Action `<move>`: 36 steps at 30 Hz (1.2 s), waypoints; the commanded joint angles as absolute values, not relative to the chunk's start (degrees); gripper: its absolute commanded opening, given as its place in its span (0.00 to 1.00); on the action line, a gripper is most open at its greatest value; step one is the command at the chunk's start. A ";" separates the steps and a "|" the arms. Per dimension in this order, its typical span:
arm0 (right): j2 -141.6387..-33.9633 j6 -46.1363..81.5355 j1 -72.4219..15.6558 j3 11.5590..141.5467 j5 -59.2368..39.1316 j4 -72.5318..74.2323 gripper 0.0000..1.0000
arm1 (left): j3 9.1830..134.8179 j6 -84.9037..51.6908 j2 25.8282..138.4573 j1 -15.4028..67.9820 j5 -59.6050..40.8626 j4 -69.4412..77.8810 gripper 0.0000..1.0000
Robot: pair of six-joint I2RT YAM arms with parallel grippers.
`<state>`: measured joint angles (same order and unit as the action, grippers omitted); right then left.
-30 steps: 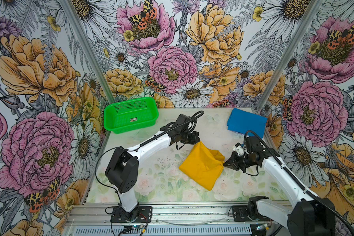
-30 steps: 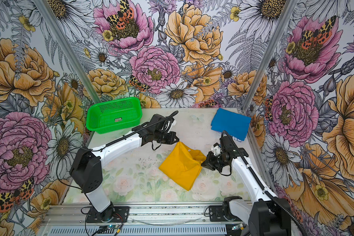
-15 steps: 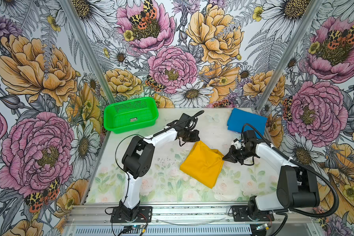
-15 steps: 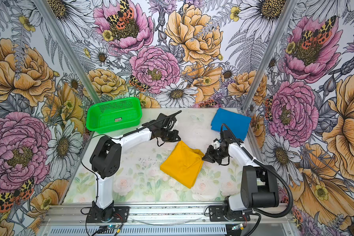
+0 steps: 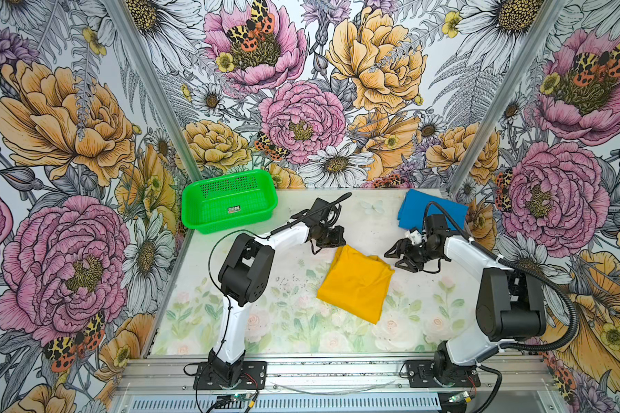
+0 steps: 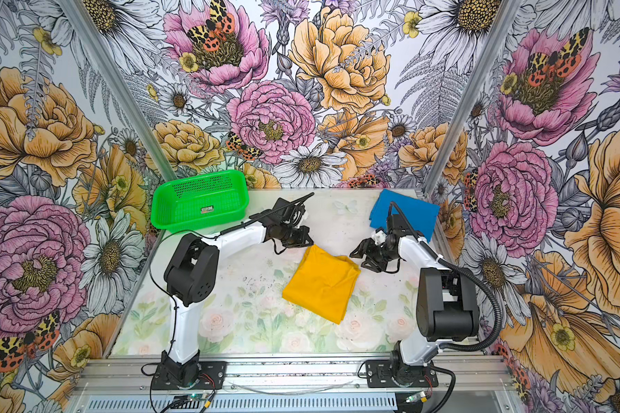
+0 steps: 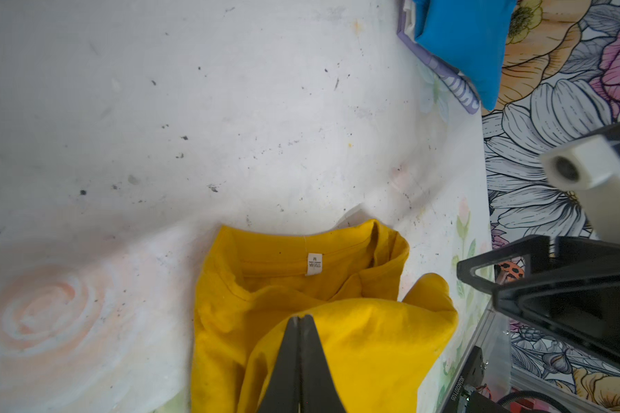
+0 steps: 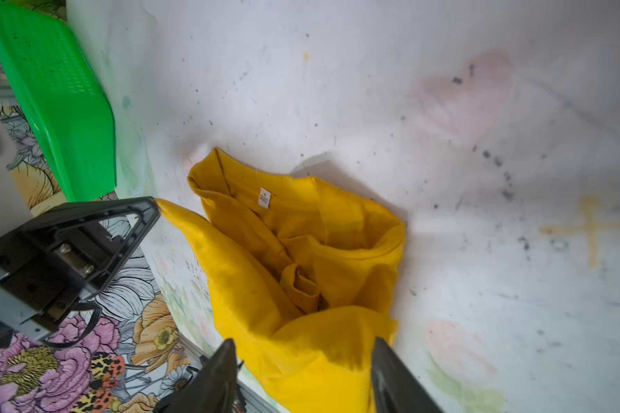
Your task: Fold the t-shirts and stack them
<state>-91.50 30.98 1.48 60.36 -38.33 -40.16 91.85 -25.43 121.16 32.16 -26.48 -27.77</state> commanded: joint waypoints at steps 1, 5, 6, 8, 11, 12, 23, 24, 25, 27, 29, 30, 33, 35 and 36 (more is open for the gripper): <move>-87.71 29.84 1.67 62.36 -35.74 -38.36 0.75 | 93.85 -27.13 122.64 30.94 -26.84 -25.76 0.00; -86.54 29.00 1.49 60.97 -36.89 -38.41 0.81 | 93.87 -28.22 123.91 30.20 -26.74 -25.82 0.00; -86.57 28.54 1.26 60.67 -37.33 -38.41 0.81 | 93.71 -28.53 124.05 30.03 -26.57 -25.77 0.00; -86.78 27.89 0.41 60.30 -38.05 -38.41 0.81 | 93.22 -29.14 124.26 29.60 -26.15 -25.76 0.00; -87.49 27.41 -1.64 60.63 -37.86 -38.32 0.81 | 92.18 -29.87 124.58 28.77 -25.57 -25.80 0.00; -87.95 27.33 -2.51 60.88 -37.73 -38.32 0.81 | 91.75 -30.14 124.63 28.57 -25.07 -25.76 0.00; -95.28 28.71 -6.05 63.04 -37.92 -33.66 0.81 | 87.24 -31.48 124.59 27.01 -21.63 -25.59 0.00; -96.27 28.98 -6.03 63.10 -38.22 -33.05 0.81 | 86.82 -31.55 124.62 27.03 -21.14 -25.62 0.00; -97.12 29.13 -6.15 63.27 -38.32 -32.36 0.81 | 86.46 -31.51 124.42 26.99 -20.74 -25.66 0.00; -99.06 29.71 -6.39 63.75 -38.99 -30.48 0.81 | 85.67 -31.29 124.34 27.04 -20.19 -25.66 0.00; -100.76 30.38 -6.72 64.51 -39.55 -28.71 0.81 | 84.99 -31.13 124.27 26.97 -19.71 -25.66 0.00; -101.78 30.60 -6.90 65.11 -39.55 -28.10 0.81 | 84.49 -31.11 124.15 26.98 -19.30 -25.64 0.00; -105.37 31.60 -7.00 67.30 -38.50 -27.45 0.80 | 83.29 -30.85 123.76 27.01 -18.46 -25.74 0.00; -107.45 32.51 -7.07 68.37 -36.99 -27.09 0.80 | 82.49 -30.51 123.44 26.87 -18.02 -25.75 0.00; -108.54 32.99 -7.11 68.85 -36.02 -26.99 0.80 | 82.14 -30.50 123.36 26.85 -17.92 -25.69 0.00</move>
